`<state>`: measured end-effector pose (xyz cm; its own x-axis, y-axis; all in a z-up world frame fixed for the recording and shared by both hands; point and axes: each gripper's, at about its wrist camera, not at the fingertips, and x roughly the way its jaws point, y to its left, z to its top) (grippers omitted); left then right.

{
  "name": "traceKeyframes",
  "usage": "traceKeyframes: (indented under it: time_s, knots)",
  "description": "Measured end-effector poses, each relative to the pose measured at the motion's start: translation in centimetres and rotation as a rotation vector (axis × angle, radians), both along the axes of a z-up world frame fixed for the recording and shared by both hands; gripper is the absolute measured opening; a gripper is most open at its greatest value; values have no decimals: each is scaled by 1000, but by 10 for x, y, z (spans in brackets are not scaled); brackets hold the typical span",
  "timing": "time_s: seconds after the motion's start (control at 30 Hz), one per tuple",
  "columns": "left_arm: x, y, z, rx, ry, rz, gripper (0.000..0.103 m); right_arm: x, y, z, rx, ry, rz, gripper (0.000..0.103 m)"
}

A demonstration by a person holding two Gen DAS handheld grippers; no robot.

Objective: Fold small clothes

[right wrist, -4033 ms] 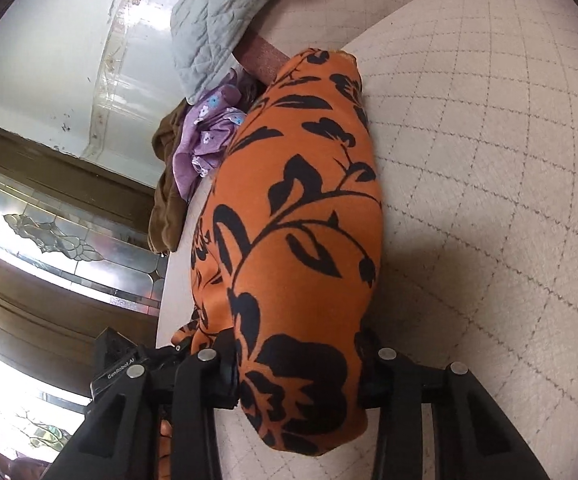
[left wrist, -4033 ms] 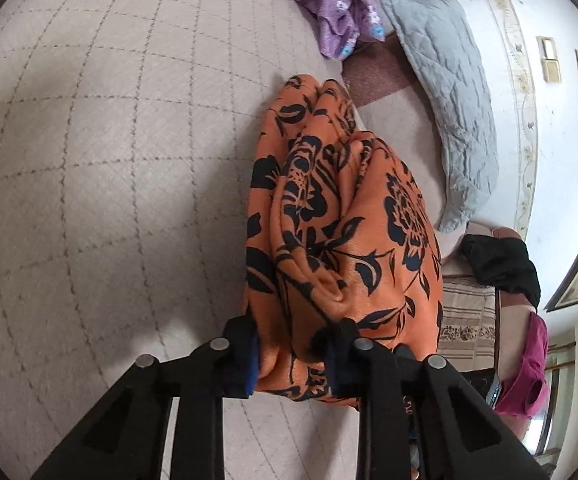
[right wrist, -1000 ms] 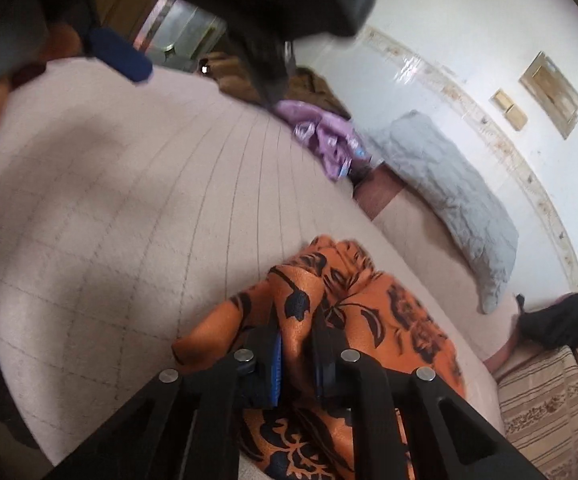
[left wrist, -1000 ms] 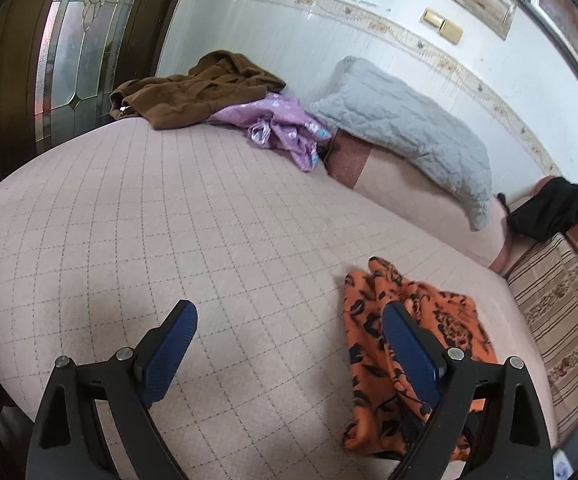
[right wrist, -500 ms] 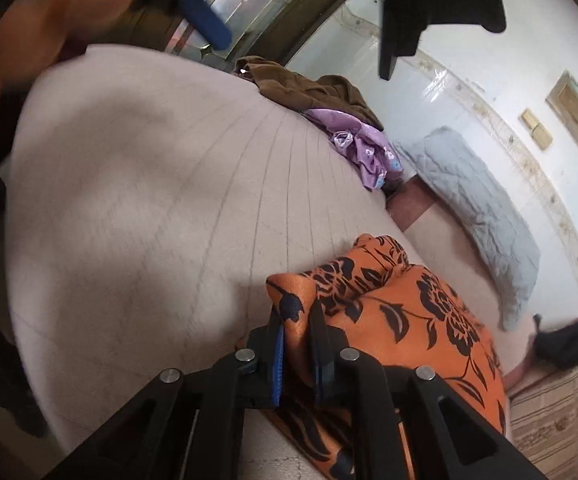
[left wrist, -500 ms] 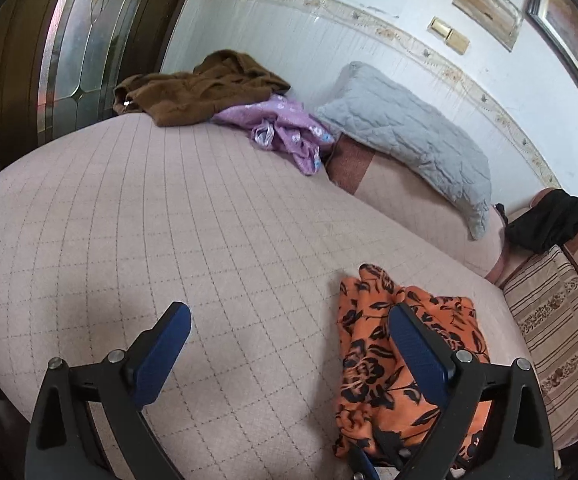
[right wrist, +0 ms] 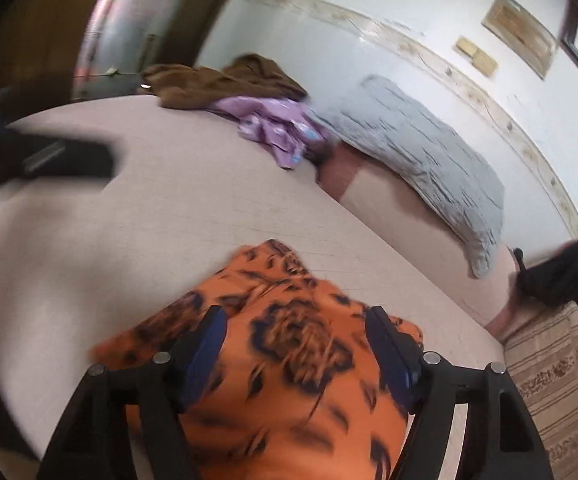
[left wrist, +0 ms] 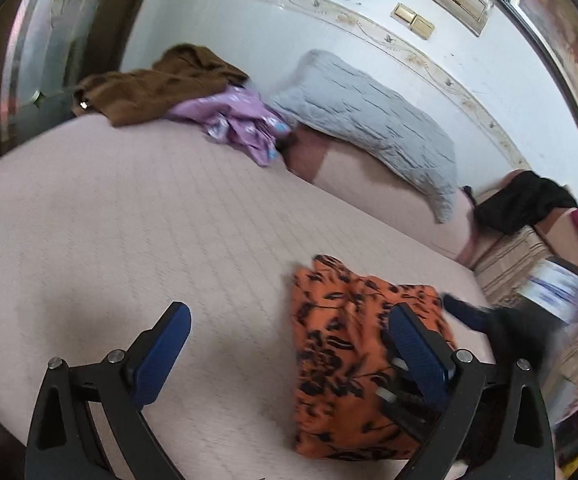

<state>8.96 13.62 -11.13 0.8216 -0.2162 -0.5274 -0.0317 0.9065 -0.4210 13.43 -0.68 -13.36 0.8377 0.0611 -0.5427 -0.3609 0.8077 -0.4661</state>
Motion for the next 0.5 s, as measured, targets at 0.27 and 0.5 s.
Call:
traceKeyframes:
  time_s: [0.27, 0.5]
  knots:
    - [10, 44, -19, -237, 103, 41, 99, 61, 12, -37, 12, 243, -98, 60]
    - [5, 69, -27, -330, 117, 110, 99, 43, 15, -32, -8, 166, -89, 19]
